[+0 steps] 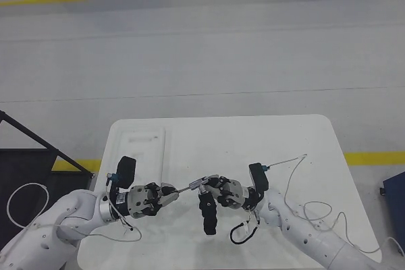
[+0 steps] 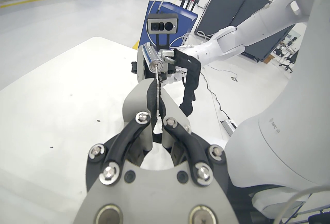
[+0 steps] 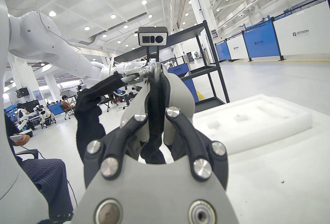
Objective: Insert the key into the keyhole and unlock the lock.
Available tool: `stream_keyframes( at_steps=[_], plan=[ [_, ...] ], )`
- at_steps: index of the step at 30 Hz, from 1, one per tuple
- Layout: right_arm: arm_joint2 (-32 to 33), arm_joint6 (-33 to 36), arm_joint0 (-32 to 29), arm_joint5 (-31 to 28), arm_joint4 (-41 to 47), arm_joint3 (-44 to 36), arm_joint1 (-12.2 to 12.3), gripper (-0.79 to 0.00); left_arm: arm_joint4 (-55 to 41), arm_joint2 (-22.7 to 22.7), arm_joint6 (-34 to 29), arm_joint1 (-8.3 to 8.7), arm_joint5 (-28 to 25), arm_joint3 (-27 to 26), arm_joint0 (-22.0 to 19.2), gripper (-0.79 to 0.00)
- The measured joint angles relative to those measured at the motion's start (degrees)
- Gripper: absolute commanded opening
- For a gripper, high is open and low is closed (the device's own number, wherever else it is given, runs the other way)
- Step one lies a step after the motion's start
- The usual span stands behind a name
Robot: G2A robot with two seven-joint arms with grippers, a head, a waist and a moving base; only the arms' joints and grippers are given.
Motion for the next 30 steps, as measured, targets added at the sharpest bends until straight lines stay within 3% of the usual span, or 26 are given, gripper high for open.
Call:
stream_keyframes(
  at_steps=[15,22,30],
  plan=[
    [9.65,12.40,-8.10,6.45,-0.17,-9.41,2.94,-0.785,0.98,-7.03,-1.00,-0.22,2.19,-4.99,6.34,-0.785],
    [13.49,15.99,-11.18,5.12,-0.86,-14.87,4.04,-0.785,1.29,-8.51,-1.79,-0.69,2.07,-5.28,7.64,-0.785],
    [15.25,17.96,-12.16,2.96,-0.36,-14.79,4.16,-0.785,0.50,-10.65,0.38,-1.36,0.10,-4.01,8.35,-0.785]
  ],
)
